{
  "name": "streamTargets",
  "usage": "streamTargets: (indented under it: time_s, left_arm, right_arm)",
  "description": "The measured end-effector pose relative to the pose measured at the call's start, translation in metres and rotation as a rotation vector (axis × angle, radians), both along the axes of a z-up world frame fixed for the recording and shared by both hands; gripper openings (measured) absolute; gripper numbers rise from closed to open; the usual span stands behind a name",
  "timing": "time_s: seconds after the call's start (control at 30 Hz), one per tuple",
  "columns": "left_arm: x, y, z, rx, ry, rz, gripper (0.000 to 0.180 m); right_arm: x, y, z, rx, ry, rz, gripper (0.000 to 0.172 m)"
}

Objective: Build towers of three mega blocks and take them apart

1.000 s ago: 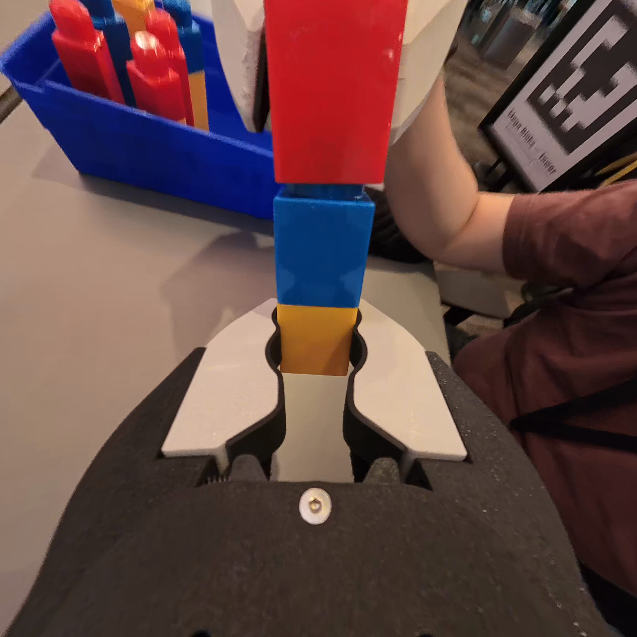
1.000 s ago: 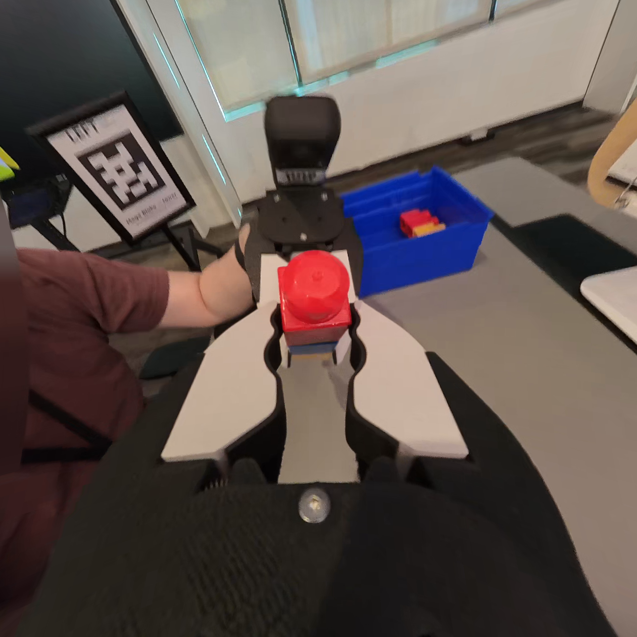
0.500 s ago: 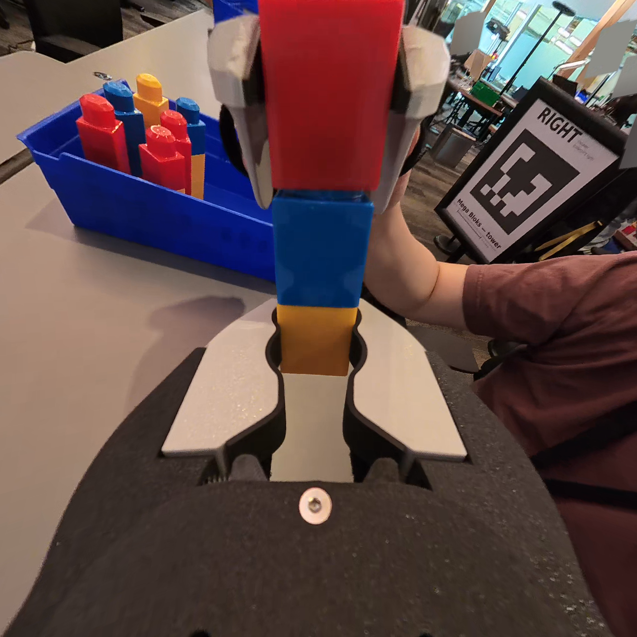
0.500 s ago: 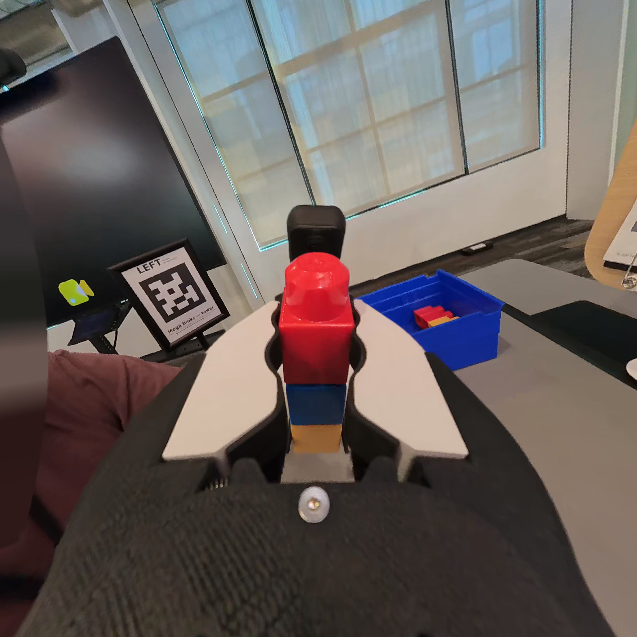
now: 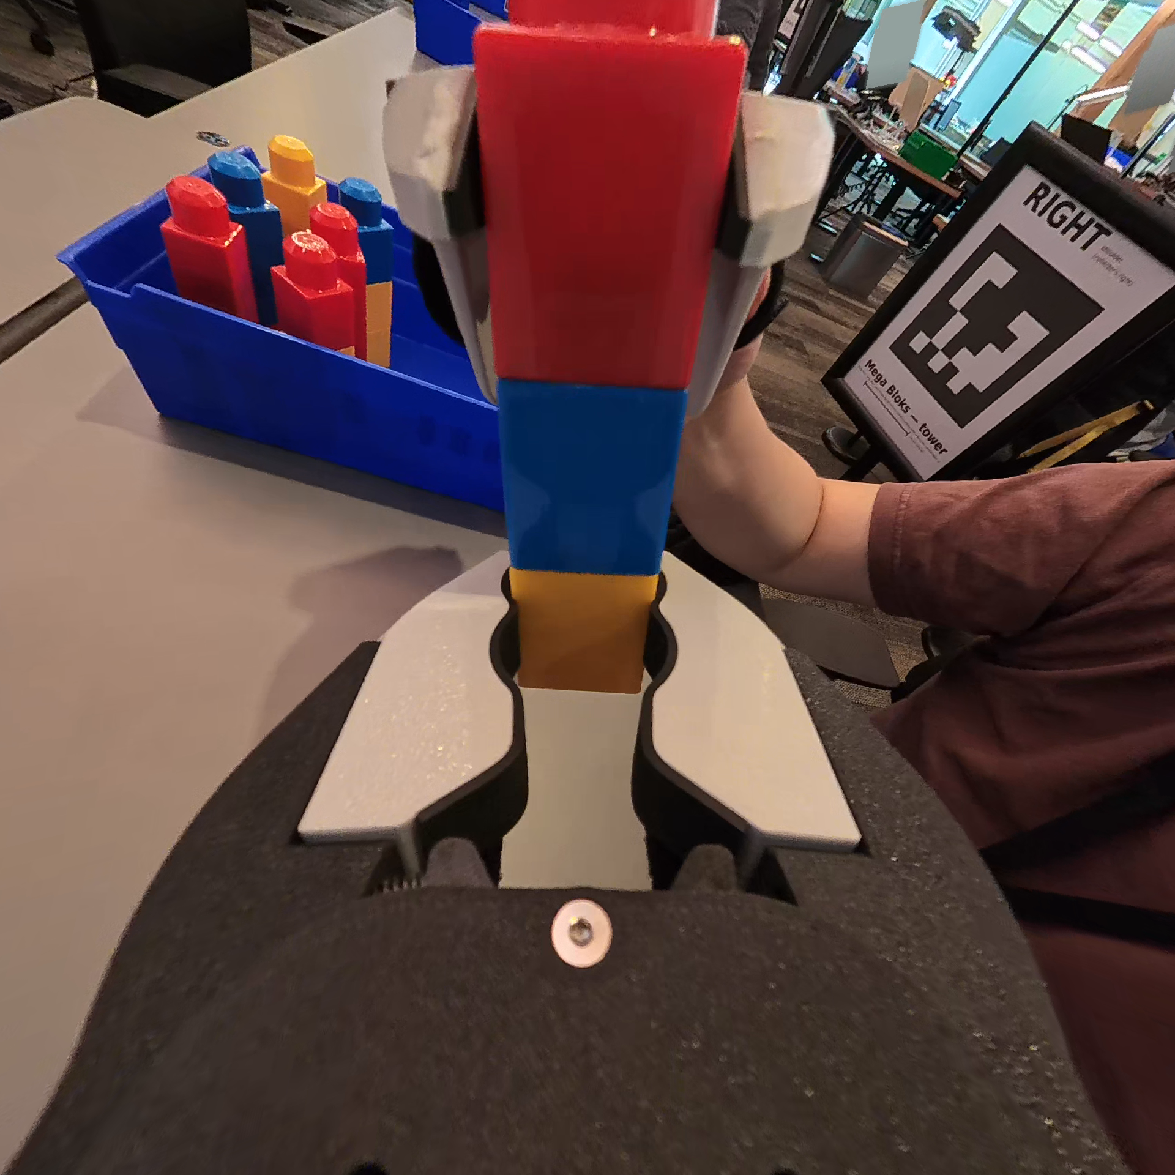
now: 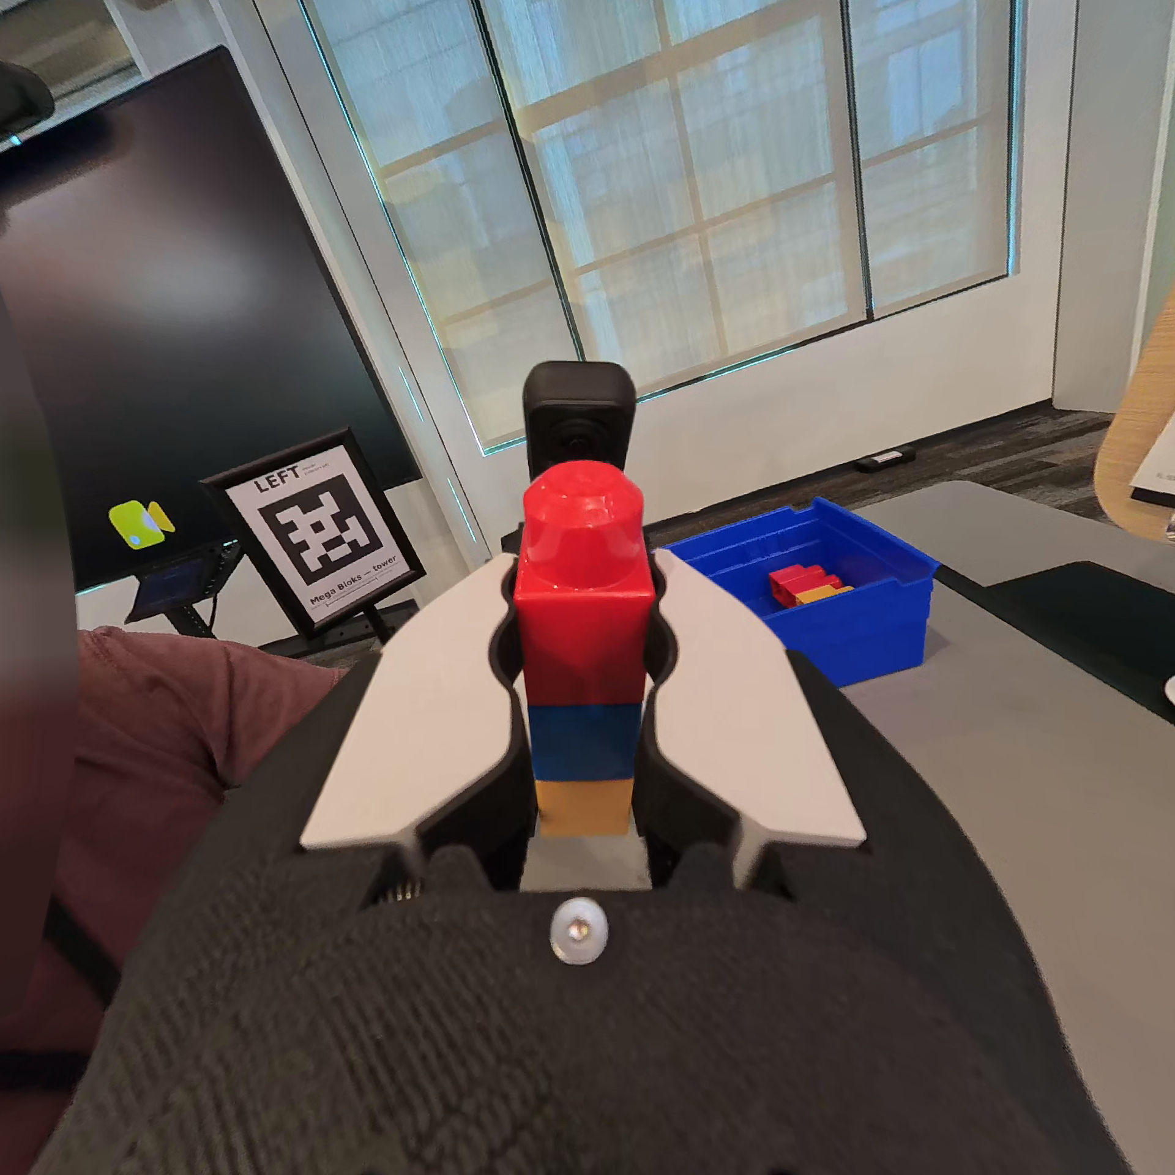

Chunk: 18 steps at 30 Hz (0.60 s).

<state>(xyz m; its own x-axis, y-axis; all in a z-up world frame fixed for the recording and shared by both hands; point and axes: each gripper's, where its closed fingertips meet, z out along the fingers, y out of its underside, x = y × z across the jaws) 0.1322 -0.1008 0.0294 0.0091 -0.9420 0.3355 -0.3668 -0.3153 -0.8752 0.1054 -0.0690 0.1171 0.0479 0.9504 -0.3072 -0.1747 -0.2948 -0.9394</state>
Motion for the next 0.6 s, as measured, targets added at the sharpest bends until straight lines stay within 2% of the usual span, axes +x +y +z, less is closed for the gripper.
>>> streamTargets:
  time_s: [0.53,0.57,0.6]
  left_arm:
    - [-0.0018,0.0034,-0.0012,0.014,-0.002,0.001,0.036]
    - [-0.0021,0.003,0.0006,0.015,-0.008,-0.004,0.036]
    - [-0.0025,0.0026,0.0046,0.01,-0.03,-0.007,0.036]
  right_arm:
    - [-0.0046,0.0042,0.0015,0.034,0.014,-0.052,0.037]
    - [-0.0033,0.0047,0.0023,0.063,-0.009,-0.072,0.041]
    - [-0.0012,0.0062,0.0037,0.088,-0.027,-0.102,0.058]
